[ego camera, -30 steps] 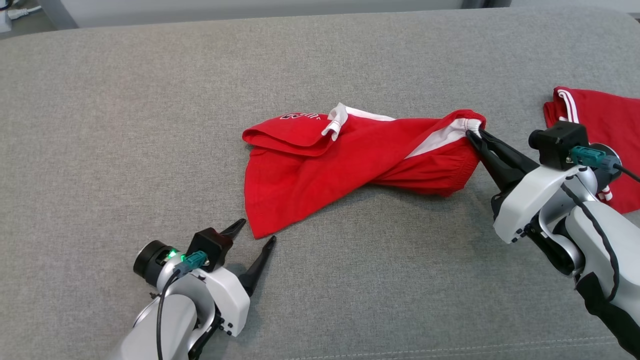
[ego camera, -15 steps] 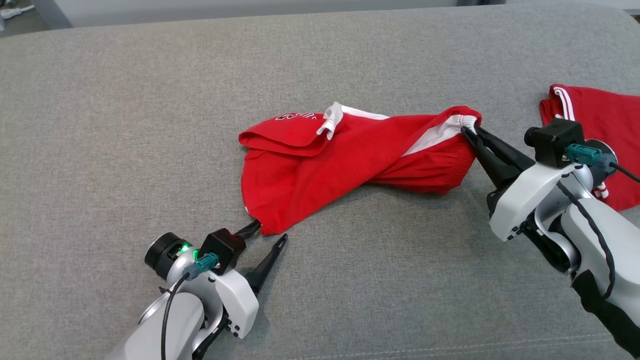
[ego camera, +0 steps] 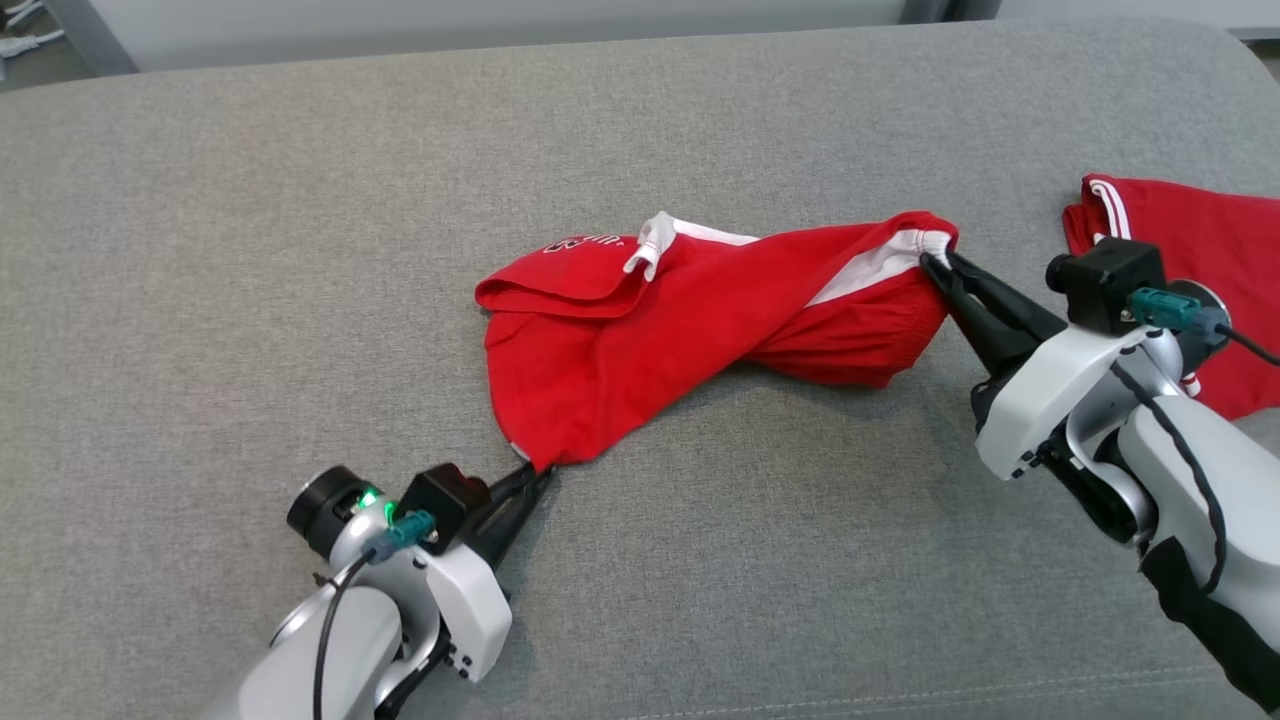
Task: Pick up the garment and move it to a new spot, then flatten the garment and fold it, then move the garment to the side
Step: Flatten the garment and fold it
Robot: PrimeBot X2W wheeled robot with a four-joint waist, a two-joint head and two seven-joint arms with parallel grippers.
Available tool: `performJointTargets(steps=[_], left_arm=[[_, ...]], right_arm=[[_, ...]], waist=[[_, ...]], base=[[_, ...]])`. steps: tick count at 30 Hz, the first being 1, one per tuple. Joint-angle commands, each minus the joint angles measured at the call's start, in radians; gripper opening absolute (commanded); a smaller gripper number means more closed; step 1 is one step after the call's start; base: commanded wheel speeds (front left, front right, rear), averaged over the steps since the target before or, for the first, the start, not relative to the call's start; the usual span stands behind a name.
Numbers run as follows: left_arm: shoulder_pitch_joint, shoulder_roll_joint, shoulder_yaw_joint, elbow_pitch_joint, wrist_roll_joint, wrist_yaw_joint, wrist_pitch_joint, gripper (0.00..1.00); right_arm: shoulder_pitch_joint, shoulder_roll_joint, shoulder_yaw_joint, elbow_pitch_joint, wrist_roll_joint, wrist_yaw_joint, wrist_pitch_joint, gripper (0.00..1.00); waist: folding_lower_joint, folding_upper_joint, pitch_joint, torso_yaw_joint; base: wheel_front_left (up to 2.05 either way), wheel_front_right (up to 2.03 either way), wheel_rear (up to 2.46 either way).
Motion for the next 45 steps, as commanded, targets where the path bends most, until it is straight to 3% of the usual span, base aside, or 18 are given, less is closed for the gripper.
performJointTargets(steps=[1, 8, 11, 14, 17, 21, 26, 31, 32, 35, 40, 45], left_arm=[[-0.052, 0.038, 0.037, -0.035, -0.016, -0.007, -0.006, 0.00], [-0.167, 0.137, 0.028, -0.094, -0.150, -0.007, -0.004, 0.00], [-0.248, 0.189, -0.017, -0.087, -0.271, -0.007, 0.037, 0.00], [-0.339, 0.244, -0.015, -0.110, -0.478, -0.007, 0.120, 0.00], [-0.441, 0.327, -0.055, -0.130, -0.577, -0.007, 0.223, 0.00], [-0.528, 0.383, -0.063, -0.134, -0.631, -0.007, 0.247, 0.00], [-0.622, 0.409, -0.038, -0.094, -0.691, -0.007, 0.177, 0.00], [-0.561, 0.424, -0.102, -0.154, -0.805, -0.007, 0.230, 0.00], [-0.503, 0.445, -0.136, -0.206, -0.874, -0.007, 0.277, 0.00], [-0.419, 0.486, -0.174, -0.293, -0.976, -0.007, 0.340, 0.00], [-0.308, 0.528, -0.198, -0.402, -1.111, -0.007, 0.389, 0.00], [-0.232, 0.536, -0.193, -0.434, -1.215, -0.007, 0.423, 0.00]], right_arm=[[-0.009, -0.018, 0.002, -0.023, 0.011, 0.000, -0.015, 0.00], [-0.081, -0.018, 0.034, -0.034, 0.055, 0.000, 0.006, 0.00], [-0.148, -0.008, 0.068, -0.030, 0.099, 0.000, 0.035, 0.00], [-0.233, 0.000, 0.100, -0.016, 0.161, 0.000, 0.071, 0.00], [-0.321, -0.008, 0.151, -0.008, 0.202, 0.000, 0.098, 0.00], [-0.397, -0.019, 0.188, 0.008, 0.223, 0.000, 0.081, 0.00], [-0.477, -0.006, 0.222, 0.070, 0.253, 0.000, 0.004, 0.00], [-0.439, -0.007, 0.345, 0.015, 0.362, 0.000, 0.027, 0.00], [-0.406, -0.035, 0.411, -0.041, 0.419, 0.000, 0.053, 0.00], [-0.362, -0.100, 0.483, -0.119, 0.483, 0.000, 0.112, 0.00], [-0.279, -0.192, 0.514, -0.213, 0.525, 0.000, 0.190, 0.00], [-0.201, -0.226, 0.519, -0.261, 0.564, 0.000, 0.225, 0.00]], waist=[[0.0000, 0.0000, -0.007, 0.007], [0.0000, 0.0000, -0.031, 0.037], [0.0000, 0.0000, -0.029, 0.045], [0.0000, 0.0000, -0.021, 0.053], [0.0000, 0.0000, -0.012, 0.058], [0.0000, 0.0000, -0.008, 0.061], [0.0000, 0.0000, -0.005, 0.062], [0.0000, 0.0000, -0.001, 0.060], [0.0000, 0.0000, 0.002, 0.058], [0.0000, 0.0000, 0.010, 0.056], [0.0000, 0.0000, 0.014, 0.054], [0.0000, 0.0000, 0.005, 0.046]], base=[[0.00, 0.00, 0.00], [0.00, 0.00, 0.00], [0.00, 0.00, 0.00], [0.00, 0.00, 0.00], [0.00, 0.00, 0.00], [0.00, 0.00, 0.00], [0.00, 0.00, 0.00], [0.00, 0.00, 0.00], [0.00, 0.00, 0.00], [0.00, 0.00, 0.00], [0.00, 0.00, 0.00], [0.00, 0.00, 0.00]])
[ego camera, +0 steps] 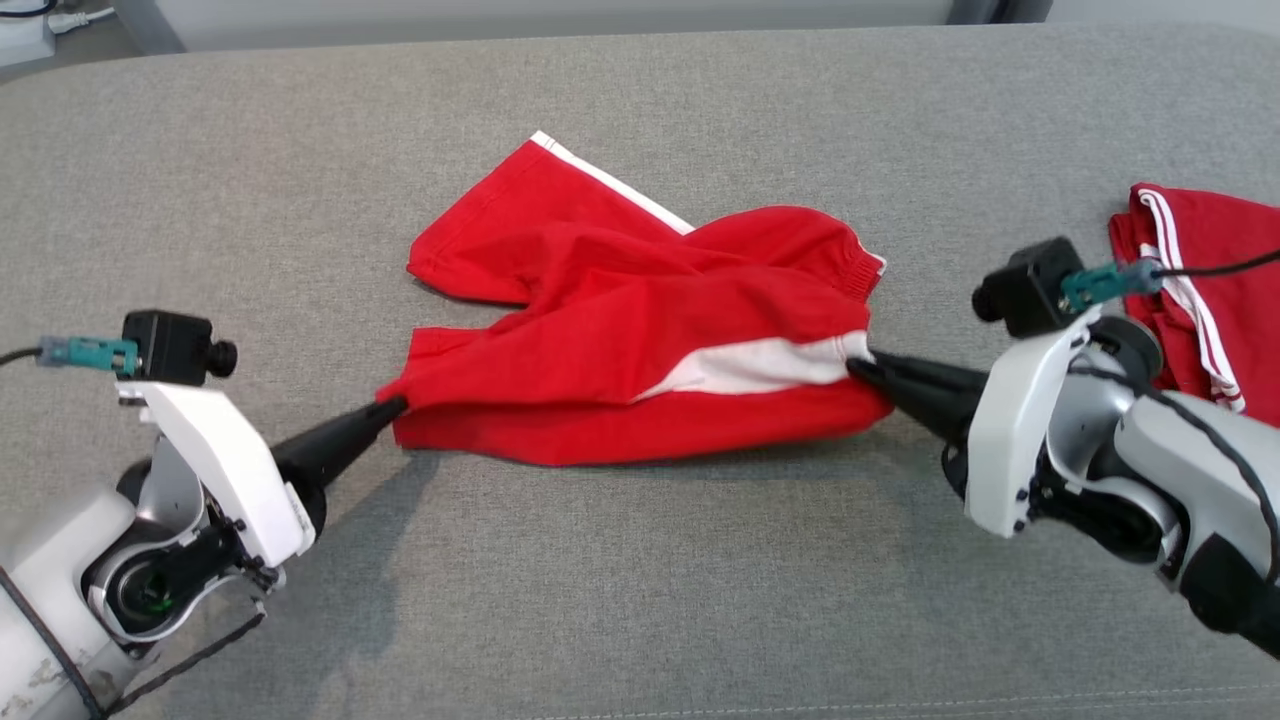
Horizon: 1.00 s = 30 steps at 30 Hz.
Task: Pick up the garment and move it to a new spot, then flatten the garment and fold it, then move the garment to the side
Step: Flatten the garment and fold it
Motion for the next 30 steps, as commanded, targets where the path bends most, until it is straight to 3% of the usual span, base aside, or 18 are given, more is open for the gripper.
performJointTargets(steps=[1, 5, 10, 18, 25, 30], left_arm=[[-0.010, 0.052, 0.056, -0.015, -0.026, 0.000, 0.008, 0.00], [-0.004, 0.076, 0.060, -0.002, -0.038, 0.000, 0.052, 0.00], [0.039, 0.088, -0.009, -0.031, 0.044, 0.000, 0.083, 0.00], [0.209, 0.079, -0.075, -0.171, 0.120, 0.000, -0.065, 0.00], [0.225, 0.109, -0.066, -0.218, 0.142, 0.006, -0.106, 0.00], [0.185, 0.092, -0.062, -0.226, 0.155, 0.017, -0.081, 0.00]], right_arm=[[0.045, -0.023, -0.006, -0.027, 0.011, 0.000, 0.011, 0.00], [0.060, -0.024, -0.005, -0.048, 0.010, 0.000, 0.020, 0.00], [0.094, -0.004, -0.005, -0.049, -0.010, 0.000, 0.026, 0.00], [0.202, -0.051, -0.004, -0.125, 0.074, 0.000, 0.032, 0.00], [0.232, -0.086, -0.010, -0.156, 0.089, 0.000, 0.040, 0.00], [0.216, -0.064, -0.030, -0.132, 0.092, 0.000, 0.050, 0.00]], waist=[[0.0000, 0.0000, -0.004, -0.003], [0.0000, 0.0000, -0.016, -0.011], [0.0000, 0.0000, -0.039, -0.026], [0.0000, 0.0000, -0.089, -0.025], [0.0000, 0.0000, -0.112, -0.024], [0.0000, 0.0000, -0.046, -0.024]], base=[[0.00, 0.00, 0.00], [0.00, 0.00, 0.00], [0.00, 0.00, 0.00], [0.00, 0.00, 0.00], [0.00, 0.00, 0.00], [0.00, 0.00, 0.00]])
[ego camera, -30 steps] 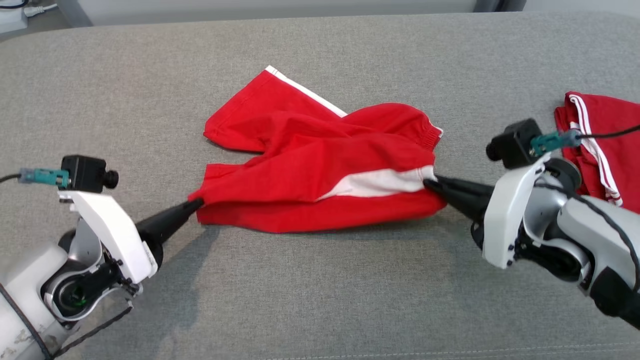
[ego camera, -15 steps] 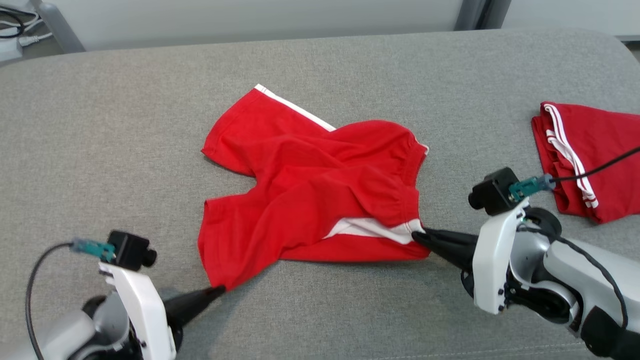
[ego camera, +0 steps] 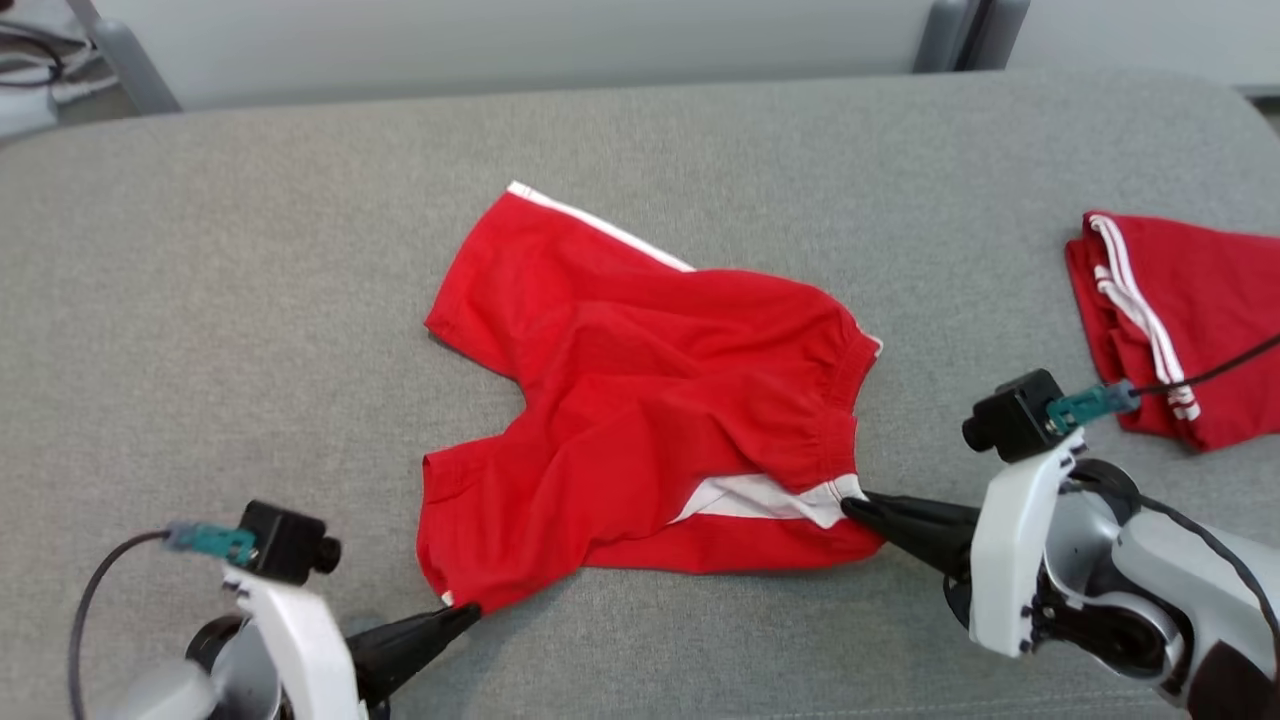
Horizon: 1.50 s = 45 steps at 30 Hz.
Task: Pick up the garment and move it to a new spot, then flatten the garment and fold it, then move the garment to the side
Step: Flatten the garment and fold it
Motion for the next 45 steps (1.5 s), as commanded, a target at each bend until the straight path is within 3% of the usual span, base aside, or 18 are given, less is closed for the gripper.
performJointTargets(steps=[1, 6, 9, 10, 12, 14, 16, 19, 23, 28, 34, 39, 45], left_arm=[[-0.066, 0.025, 0.039, -0.005, 0.007, 0.006, 0.015, 0.00], [-0.267, -0.041, 0.078, 0.112, -0.028, -0.004, 0.169, 0.00], [-0.447, -0.086, 0.143, 0.258, -0.063, -0.007, 0.249, 0.00], [-0.520, -0.103, 0.174, 0.312, -0.047, -0.007, 0.233, 0.00], [-0.676, -0.144, 0.252, 0.423, 0.039, -0.008, 0.091, 0.00], [-0.821, -0.176, 0.308, 0.525, 0.193, -0.007, -0.152, 0.00], [-0.914, -0.209, 0.353, 0.603, 0.272, -0.006, -0.317, 0.00], [-0.975, -0.249, 0.386, 0.639, 0.349, -0.009, -0.356, 0.00], [-0.935, -0.269, 0.466, 0.558, 0.396, -0.010, -0.358, 0.00], [-0.800, -0.255, 0.430, 0.518, 0.412, -0.010, -0.358, 0.00], [-0.556, -0.227, 0.349, 0.534, 0.302, -0.010, -0.359, 0.00], [-0.405, -0.214, 0.375, 0.492, 0.248, -0.010, -0.359, 0.00], [-0.265, -0.173, 0.283, 0.445, 0.187, -0.010, -0.358, 0.00]], right_arm=[[-0.005, -0.001, -0.019, 0.005, 0.006, 0.000, 0.008, 0.00], [-0.188, 0.093, -0.083, 0.129, 0.007, 0.000, 0.072, 0.00], [-0.348, 0.174, -0.179, 0.283, 0.049, 0.000, 0.089, 0.00], [-0.413, 0.200, -0.211, 0.350, 0.043, 0.000, 0.079, 0.00], [-0.564, 0.244, -0.282, 0.499, -0.025, 0.000, -0.036, 0.00], [-0.703, 0.290, -0.357, 0.635, -0.109, 0.000, -0.233, 0.00], [-0.794, 0.341, -0.401, 0.706, -0.159, 0.000, -0.358, 0.00], [-0.839, 0.380, -0.441, 0.713, -0.201, 0.000, -0.394, 0.00], [-0.767, 0.367, -0.389, 0.680, -0.211, 0.000, -0.376, 0.00], [-0.620, 0.322, -0.301, 0.657, -0.141, 0.000, -0.229, 0.00], [-0.420, 0.205, -0.174, 0.532, -0.050, 0.000, -0.101, 0.00], [-0.341, 0.102, -0.115, 0.410, -0.025, 0.000, -0.142, 0.00], [-0.264, 0.036, -0.043, 0.308, -0.030, 0.000, -0.222, 0.00]], waist=[[0.0000, -0.0001, 0.047, 0.001], [0.0000, -0.0001, 0.199, 0.005], [0.0000, -0.0001, 0.299, 0.010], [0.0000, -0.0001, 0.329, 0.013], [0.0000, -0.0001, 0.379, 0.020], [0.0000, -0.0001, 0.397, 0.025], [0.0000, -0.0001, 0.392, 0.027], [0.0000, -0.0001, 0.365, 0.025], [0.0000, -0.0001, 0.352, 0.024], [0.0000, -0.0001, 0.347, 0.018], [0.0000, -0.0001, 0.353, 0.022], [0.0000, -0.0001, 0.330, 0.034], [0.0000, -0.0001, 0.244, 0.051]], base=[[0.00, 0.00, 0.00], [0.00, 0.00, 0.00], [0.00, 0.00, 0.00], [0.00, 0.00, 0.00], [0.00, 0.00, 0.00], [0.00, 0.00, 0.00], [0.00, 0.00, 0.00], [0.00, 0.00, 0.00], [0.00, 0.00, 0.00], [0.00, 0.00, 0.00], [0.00, 0.00, 0.00], [0.00, 0.00, 0.00], [0.00, 0.00, 0.00]])
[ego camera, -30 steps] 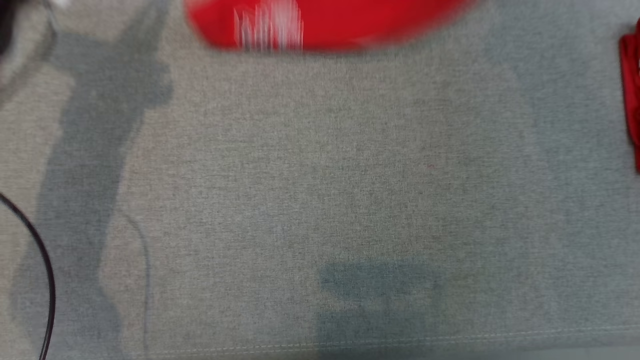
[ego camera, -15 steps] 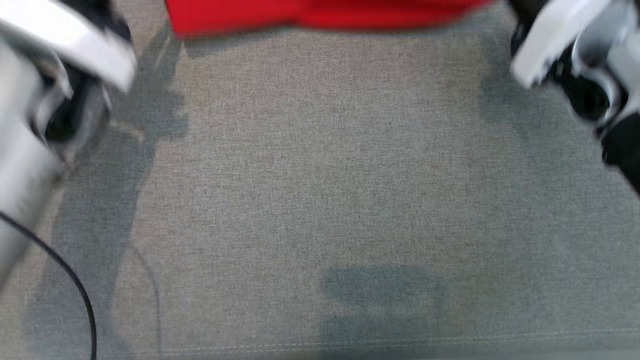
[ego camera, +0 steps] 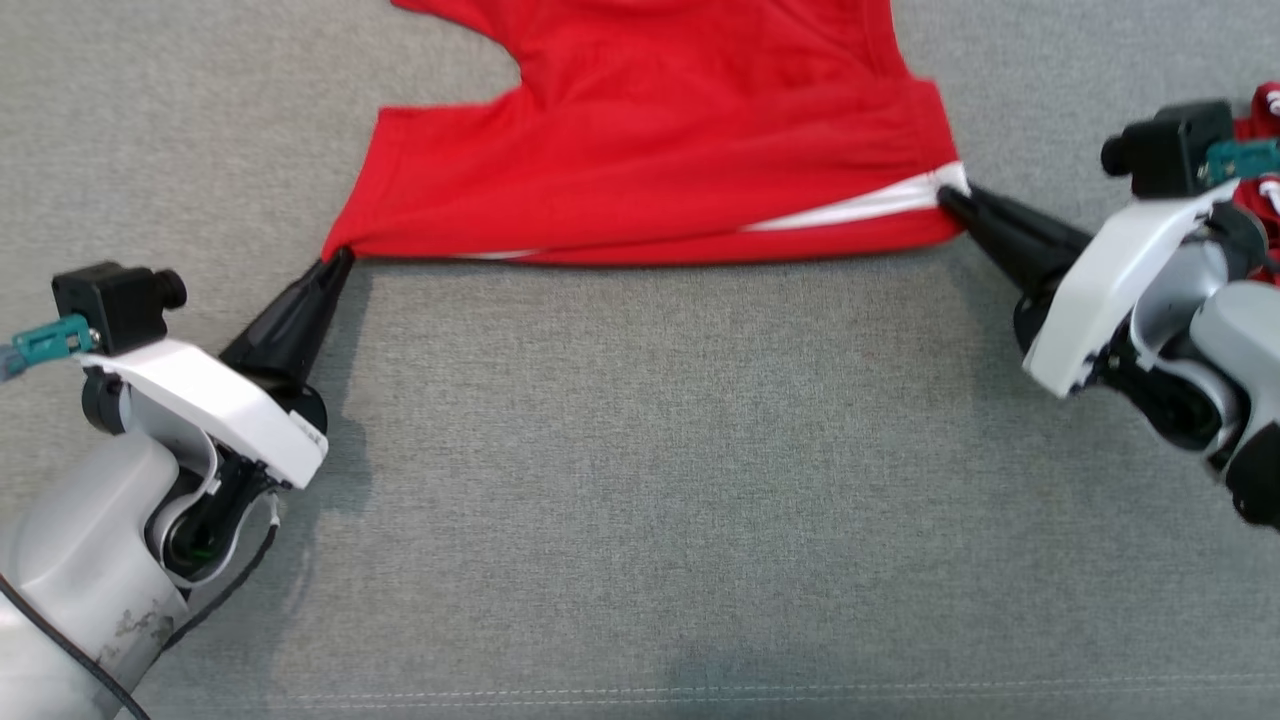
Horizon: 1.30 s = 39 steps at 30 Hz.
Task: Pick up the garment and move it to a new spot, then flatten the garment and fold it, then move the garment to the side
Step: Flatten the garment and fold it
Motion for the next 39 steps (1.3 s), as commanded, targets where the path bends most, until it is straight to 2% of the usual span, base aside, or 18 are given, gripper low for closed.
performJointTargets(steps=[1, 10, 17, 26, 39], left_arm=[[-0.002, 0.062, 0.038, -0.016, -0.021, 0.001, -0.006, 0.00], [0.105, 0.063, 0.015, -0.059, -0.025, 0.001, -0.006, 0.00], [0.176, 0.061, -0.017, -0.071, -0.014, 0.001, -0.006, 0.00], [0.268, 0.009, 0.012, -0.061, 0.018, 0.001, -0.006, 0.00], [0.401, -0.078, 0.072, 0.022, 0.157, 0.001, -0.006, 0.00]], right_arm=[[0.058, -0.038, 0.004, -0.019, -0.006, -0.001, -0.029, 0.00], [0.183, -0.033, 0.042, -0.015, -0.037, -0.001, -0.086, 0.00], [0.261, -0.025, 0.050, -0.015, -0.040, -0.001, -0.085, 0.00], [0.346, -0.010, 0.052, -0.031, -0.038, -0.001, -0.108, 0.00], [0.445, -0.008, 0.053, -0.045, -0.065, -0.001, -0.146, 0.00]], waist=[[-0.0001, 0.0000, -0.038, 0.013], [-0.0001, 0.0000, -0.147, 0.038], [-0.0001, 0.0000, -0.206, 0.037], [-0.0001, 0.0000, -0.273, 0.032], [-0.0001, 0.0000, -0.325, 0.015]], base=[[0.00, 0.00, 0.00], [0.00, 0.00, 0.00], [0.00, 0.00, 0.00], [0.00, 0.00, 0.00], [0.00, 0.00, 0.00]])
